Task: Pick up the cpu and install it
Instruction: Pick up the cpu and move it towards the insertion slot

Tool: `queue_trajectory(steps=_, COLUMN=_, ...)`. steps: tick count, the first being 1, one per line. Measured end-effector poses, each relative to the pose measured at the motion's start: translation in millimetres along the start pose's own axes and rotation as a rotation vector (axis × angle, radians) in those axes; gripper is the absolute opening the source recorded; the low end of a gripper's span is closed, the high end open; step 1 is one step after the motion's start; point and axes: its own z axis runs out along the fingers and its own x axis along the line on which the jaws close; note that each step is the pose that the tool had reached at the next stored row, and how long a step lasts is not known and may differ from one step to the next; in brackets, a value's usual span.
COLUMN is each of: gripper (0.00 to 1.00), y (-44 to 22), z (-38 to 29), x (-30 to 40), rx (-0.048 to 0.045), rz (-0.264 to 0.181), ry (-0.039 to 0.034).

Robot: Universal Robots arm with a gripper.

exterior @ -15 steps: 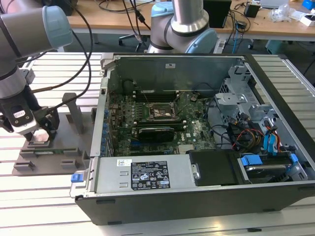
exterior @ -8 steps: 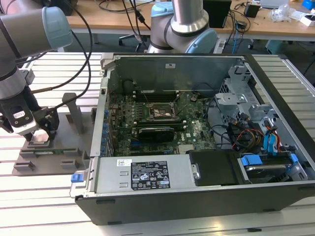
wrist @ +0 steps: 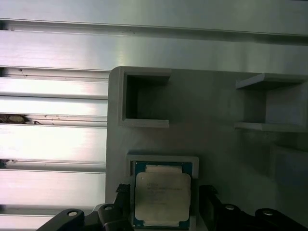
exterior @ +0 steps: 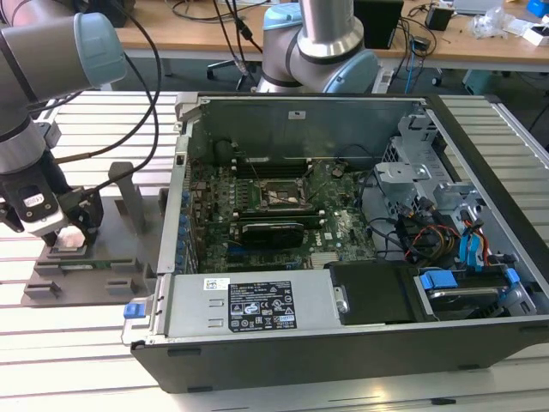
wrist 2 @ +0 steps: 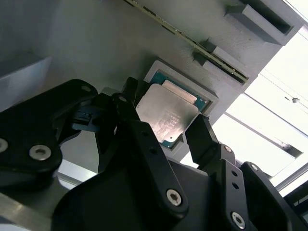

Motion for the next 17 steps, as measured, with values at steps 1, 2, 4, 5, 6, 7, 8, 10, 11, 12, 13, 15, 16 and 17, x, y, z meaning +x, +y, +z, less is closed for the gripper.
queue_trajectory(steps=1, gripper=0.67, y=0.0, z=0.0, x=0.0, rx=0.0000, rz=0.000, ry=-0.0001)
queue_trajectory(steps=2, gripper=0.67, y=0.1, z=0.0, x=0.1, rx=0.0000, rz=0.000, ry=0.0000)
queue_trajectory(steps=4, gripper=0.66, y=0.0, z=-0.1, x=0.2, rx=0.0001, rz=0.000, ry=0.0001)
queue_trajectory(steps=5, gripper=0.60, y=0.1, z=-0.2, x=0.4, rx=0.0003, rz=0.000, ry=0.0011)
queue_trajectory(steps=6, gripper=0.55, y=0.1, z=-0.2, x=0.5, rx=0.0003, rz=0.000, ry=0.0005)
queue_trajectory(steps=7, gripper=0.55, y=0.1, z=-0.2, x=0.5, rx=0.0002, rz=0.000, ry=0.0003)
queue_trajectory(steps=8, gripper=0.55, y=0.1, z=-0.1, x=0.5, rx=0.0001, rz=0.000, ry=0.0002)
queue_trajectory(steps=10, gripper=0.55, y=0.1, z=-0.1, x=0.4, rx=0.0001, rz=0.000, ry=0.0001)
queue_trajectory(steps=11, gripper=0.55, y=0.0, z=0.0, x=0.4, rx=0.0000, rz=0.000, ry=0.0000)
queue_trajectory(steps=12, gripper=0.55, y=0.1, z=0.0, x=0.4, rx=0.0000, rz=0.000, ry=0.0000)
queue_trajectory(steps=13, gripper=0.55, y=0.0, z=0.0, x=0.4, rx=0.0000, rz=0.000, ry=-0.0001)
queue_trajectory(steps=15, gripper=0.55, y=-0.3, z=-12.8, x=0.2, rx=-0.0001, rz=0.000, ry=-0.0002)
queue_trajectory(steps=16, gripper=0.55, y=-0.4, z=-16.9, x=0.2, rx=0.0000, rz=0.000, ry=0.0001)
queue_trajectory(steps=17, gripper=0.55, y=-0.6, z=-23.4, x=0.0, rx=0.0000, rz=0.000, ry=0.0002)
